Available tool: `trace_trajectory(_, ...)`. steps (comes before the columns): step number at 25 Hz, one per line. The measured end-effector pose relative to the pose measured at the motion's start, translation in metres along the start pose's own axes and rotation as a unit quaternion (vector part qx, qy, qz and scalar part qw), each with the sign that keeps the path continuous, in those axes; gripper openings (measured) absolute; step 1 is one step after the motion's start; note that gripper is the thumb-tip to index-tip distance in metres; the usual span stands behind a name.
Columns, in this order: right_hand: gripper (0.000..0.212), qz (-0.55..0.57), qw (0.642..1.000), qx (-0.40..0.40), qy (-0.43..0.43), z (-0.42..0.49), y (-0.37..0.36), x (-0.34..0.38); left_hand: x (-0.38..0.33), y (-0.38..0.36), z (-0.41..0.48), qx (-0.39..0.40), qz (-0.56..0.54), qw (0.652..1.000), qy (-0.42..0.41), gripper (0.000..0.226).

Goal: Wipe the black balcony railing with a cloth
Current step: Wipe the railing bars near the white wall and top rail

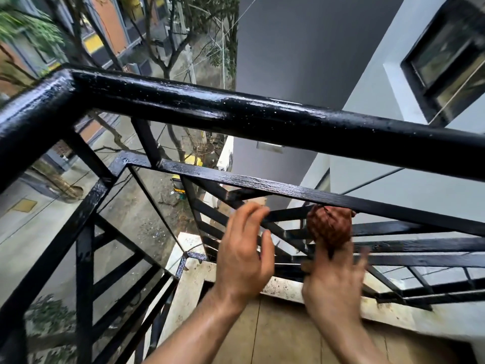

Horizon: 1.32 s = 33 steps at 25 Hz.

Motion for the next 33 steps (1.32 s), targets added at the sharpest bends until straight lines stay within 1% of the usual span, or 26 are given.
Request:
trace_trajectory(2,0.062,0.010,0.999,0.034,0.006,-0.002,-0.018,0.010,-0.006,-0.018,-0.010,0.058,-0.010,0.998,-0.037,0.040)
trace_trajectory(3,0.061,0.025,0.998,0.062,-0.008,0.001,-0.015,-0.001,-0.004,-0.028,-0.013,0.097,0.002,0.995,-0.026,0.045)
trace_trajectory(6,0.061,0.069,0.973,0.122,-0.184,0.003,0.012,-0.062,0.010,-0.048,-0.017,0.164,0.086,0.982,0.025,0.062)
trace_trajectory(8,0.063,0.068,0.967,0.127,-0.211,0.002,0.024,-0.081,0.004,-0.056,-0.019,0.164,0.107,0.980,0.033,0.064)
trace_trajectory(9,0.063,0.095,0.960,0.129,-0.230,0.004,0.019,-0.077,0.000,-0.059,-0.020,0.153,0.102,0.982,0.038,0.064)
trace_trajectory(10,0.061,0.128,0.949,0.147,-0.247,0.006,0.008,-0.064,-0.003,-0.061,-0.022,0.135,0.089,0.986,0.049,0.064)
trace_trajectory(11,0.057,0.171,0.937,0.190,-0.239,0.009,-0.008,-0.043,-0.004,-0.064,-0.024,0.112,0.064,0.989,0.070,0.063)
trace_trajectory(12,0.049,0.211,0.921,0.243,-0.220,0.010,-0.027,-0.018,-0.004,-0.065,-0.027,0.088,0.028,0.991,0.099,0.061)
trace_trajectory(13,0.035,0.288,0.886,0.280,-0.233,0.007,-0.049,0.008,-0.001,-0.066,-0.029,0.067,-0.010,0.989,0.128,0.059)
trace_trajectory(14,0.027,0.398,0.825,0.300,-0.267,0.003,-0.066,0.029,0.000,-0.065,-0.030,0.047,-0.044,0.986,0.152,0.056)
trace_trajectory(15,0.036,0.481,0.778,0.282,-0.289,0.004,-0.073,0.045,0.001,-0.063,-0.030,0.028,-0.070,0.983,0.170,0.053)
trace_trajectory(16,0.046,0.527,0.745,0.265,-0.310,0.003,-0.079,0.050,0.002,-0.060,-0.030,0.008,-0.085,0.979,0.185,0.050)
trace_trajectory(17,0.053,0.554,0.733,0.252,-0.305,0.003,-0.085,0.049,0.006,-0.057,-0.030,-0.016,-0.092,0.975,0.199,0.047)
trace_trajectory(18,0.054,0.544,0.755,0.257,-0.261,0.005,-0.086,0.048,0.009,-0.056,-0.032,-0.042,-0.096,0.970,0.219,0.043)
trace_trajectory(19,0.052,0.500,0.805,0.263,-0.180,0.010,-0.082,0.043,0.015,-0.059,-0.033,-0.065,-0.099,0.961,0.250,0.038)
trace_trajectory(21,0.056,0.370,0.877,0.305,-0.036,0.007,-0.082,0.028,0.023,-0.072,-0.046,-0.075,-0.087,0.938,0.328,0.030)
trace_trajectory(22,0.061,0.304,0.897,0.319,-0.020,0.003,-0.081,0.010,0.024,-0.080,-0.055,-0.058,-0.080,0.929,0.357,0.027)
trace_trajectory(23,0.060,0.267,0.911,0.312,-0.027,-0.001,-0.078,-0.015,0.022,-0.087,-0.063,-0.029,-0.078,0.925,0.371,0.025)
trace_trajectory(24,0.053,0.231,0.927,0.295,-0.029,-0.006,-0.077,-0.044,0.020,-0.096,-0.069,0.009,-0.076,0.925,0.372,0.024)
trace_trajectory(26,0.042,0.168,0.945,0.271,-0.075,-0.014,-0.081,-0.100,0.017,-0.110,-0.081,0.071,-0.078,0.925,0.366,0.024)
trace_trajectory(28,0.049,0.172,0.940,0.260,-0.136,-0.008,-0.081,-0.103,0.011,-0.118,-0.090,0.092,-0.081,0.925,0.359,0.024)
trace_trajectory(29,0.054,0.238,0.909,0.265,-0.216,0.001,-0.080,-0.080,0.009,-0.122,-0.092,0.094,-0.077,0.924,0.363,0.024)
trace_trajectory(30,0.061,0.343,0.848,0.290,-0.280,0.008,-0.088,-0.052,0.008,-0.127,-0.095,0.088,-0.075,0.919,0.377,0.024)
trace_trajectory(31,0.070,0.409,0.793,0.324,-0.314,0.010,-0.097,-0.029,0.006,-0.130,-0.098,0.073,-0.082,0.910,0.401,0.024)
trace_trajectory(32,0.079,0.442,0.768,0.347,-0.308,0.010,-0.106,-0.018,0.005,-0.131,-0.099,0.049,-0.091,0.899,0.426,0.024)
trace_trajectory(33,0.084,0.430,0.779,0.367,-0.272,0.009,-0.108,-0.021,0.005,-0.130,-0.098,0.022,-0.098,0.891,0.443,0.023)
Point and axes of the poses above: each hand's wrist, its own z-axis towards the middle knuckle, its own y-axis out of the back of the hand, x = y × z, the point moved 3 cm from there along z, towards the middle knuckle, and after that the axes turned 10 degrees about z, right-handed, at the moved point
